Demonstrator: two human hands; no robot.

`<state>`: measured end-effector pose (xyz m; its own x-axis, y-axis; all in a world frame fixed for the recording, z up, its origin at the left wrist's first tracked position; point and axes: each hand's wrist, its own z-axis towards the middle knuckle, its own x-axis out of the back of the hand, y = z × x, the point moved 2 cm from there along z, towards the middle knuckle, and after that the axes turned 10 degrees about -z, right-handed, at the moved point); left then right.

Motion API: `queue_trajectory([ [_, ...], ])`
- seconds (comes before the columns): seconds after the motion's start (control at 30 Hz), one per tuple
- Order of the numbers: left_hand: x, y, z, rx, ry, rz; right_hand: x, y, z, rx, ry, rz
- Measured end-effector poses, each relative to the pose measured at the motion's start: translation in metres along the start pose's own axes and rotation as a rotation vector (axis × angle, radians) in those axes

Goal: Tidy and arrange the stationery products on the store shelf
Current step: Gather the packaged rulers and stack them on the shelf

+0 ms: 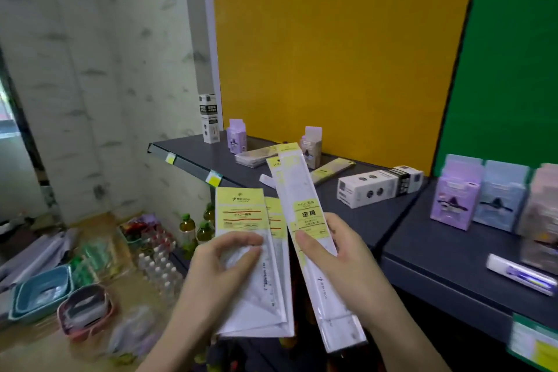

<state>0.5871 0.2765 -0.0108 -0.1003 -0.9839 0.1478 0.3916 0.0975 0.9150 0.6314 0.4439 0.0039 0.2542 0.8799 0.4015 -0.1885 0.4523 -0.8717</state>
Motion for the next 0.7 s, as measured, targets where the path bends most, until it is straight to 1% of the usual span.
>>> queue_trajectory([
  [0.1,-0.003,-0.01,0.05,-0.043,0.02,-0.098,-0.025,-0.004,0.048,0.06,0.085,0.013],
  [0.17,0.003,-0.013,0.085,-0.047,0.006,-0.198,-0.041,-0.006,0.078,0.063,0.16,0.016],
  [0.23,0.002,-0.016,0.102,-0.03,-0.068,-0.28,-0.055,-0.004,0.1,0.073,0.209,-0.014],
  [0.27,-0.001,-0.018,0.105,-0.007,-0.088,-0.302,-0.059,-0.004,0.105,0.073,0.208,-0.03],
  [0.33,0.001,-0.012,0.108,-0.008,-0.079,-0.321,-0.061,-0.007,0.106,0.082,0.196,-0.076],
  [0.4,0.01,-0.043,0.169,0.017,-0.165,-0.39,-0.085,0.005,0.161,0.023,0.308,-0.166],
  [0.47,0.009,-0.047,0.174,0.013,-0.147,-0.391,-0.081,-0.001,0.163,0.049,0.332,-0.168],
  [0.53,0.009,-0.045,0.174,0.005,-0.162,-0.39,-0.077,0.002,0.164,0.047,0.342,-0.195],
  [0.63,0.023,-0.057,0.214,-0.011,-0.193,-0.338,-0.071,0.007,0.18,-0.024,0.41,-0.226],
  [0.7,0.033,-0.062,0.245,0.003,-0.265,-0.334,-0.06,0.01,0.186,-0.095,0.473,-0.241],
])
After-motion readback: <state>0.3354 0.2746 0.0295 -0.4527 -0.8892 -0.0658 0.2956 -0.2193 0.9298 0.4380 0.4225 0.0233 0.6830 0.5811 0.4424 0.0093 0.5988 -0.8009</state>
